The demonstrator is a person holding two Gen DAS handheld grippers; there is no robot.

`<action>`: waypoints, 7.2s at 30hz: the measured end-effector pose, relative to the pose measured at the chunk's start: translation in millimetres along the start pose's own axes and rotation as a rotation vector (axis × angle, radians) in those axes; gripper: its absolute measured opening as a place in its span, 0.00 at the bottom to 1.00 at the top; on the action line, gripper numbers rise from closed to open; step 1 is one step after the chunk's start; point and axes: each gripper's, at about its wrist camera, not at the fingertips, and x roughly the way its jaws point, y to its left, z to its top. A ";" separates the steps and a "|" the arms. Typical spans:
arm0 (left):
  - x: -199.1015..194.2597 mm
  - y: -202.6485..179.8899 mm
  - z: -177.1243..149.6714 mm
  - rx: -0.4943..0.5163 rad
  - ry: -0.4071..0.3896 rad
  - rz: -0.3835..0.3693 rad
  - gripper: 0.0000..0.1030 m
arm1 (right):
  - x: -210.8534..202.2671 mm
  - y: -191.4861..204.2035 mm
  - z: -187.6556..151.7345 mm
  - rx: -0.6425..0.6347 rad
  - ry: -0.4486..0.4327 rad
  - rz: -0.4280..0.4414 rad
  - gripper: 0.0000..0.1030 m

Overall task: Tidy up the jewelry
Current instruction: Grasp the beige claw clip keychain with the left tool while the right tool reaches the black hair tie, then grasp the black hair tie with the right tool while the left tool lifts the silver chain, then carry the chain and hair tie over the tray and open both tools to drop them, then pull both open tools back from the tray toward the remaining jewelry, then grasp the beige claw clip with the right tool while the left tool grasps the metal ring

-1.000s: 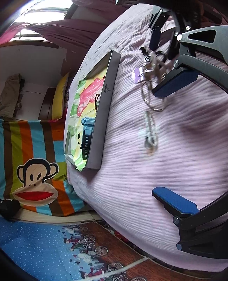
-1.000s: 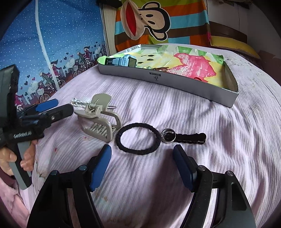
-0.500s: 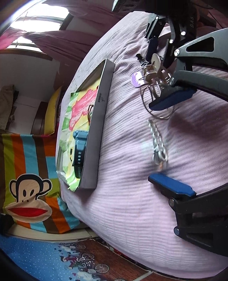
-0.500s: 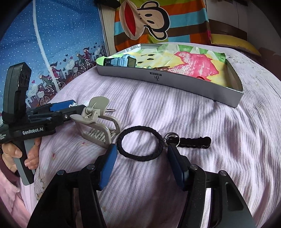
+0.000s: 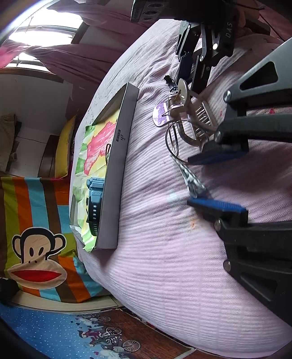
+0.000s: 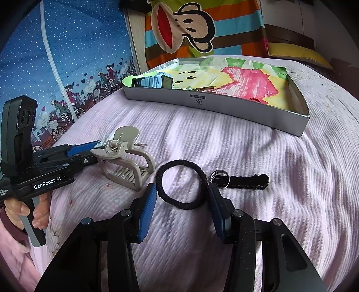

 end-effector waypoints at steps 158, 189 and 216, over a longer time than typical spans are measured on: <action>3.7 -37.3 97.9 -0.124 -0.282 0.162 0.91 | -39.2 -76.8 75.6 0.127 -0.396 -0.242 0.70; -82.8 -22.8 2.0 -0.112 -0.384 0.271 1.00 | -109.9 -16.8 13.7 0.029 -0.451 -0.219 0.98; -45.8 -2.1 -19.0 -0.078 -0.116 0.243 1.00 | -44.0 -8.9 2.7 0.017 -0.125 -0.148 0.98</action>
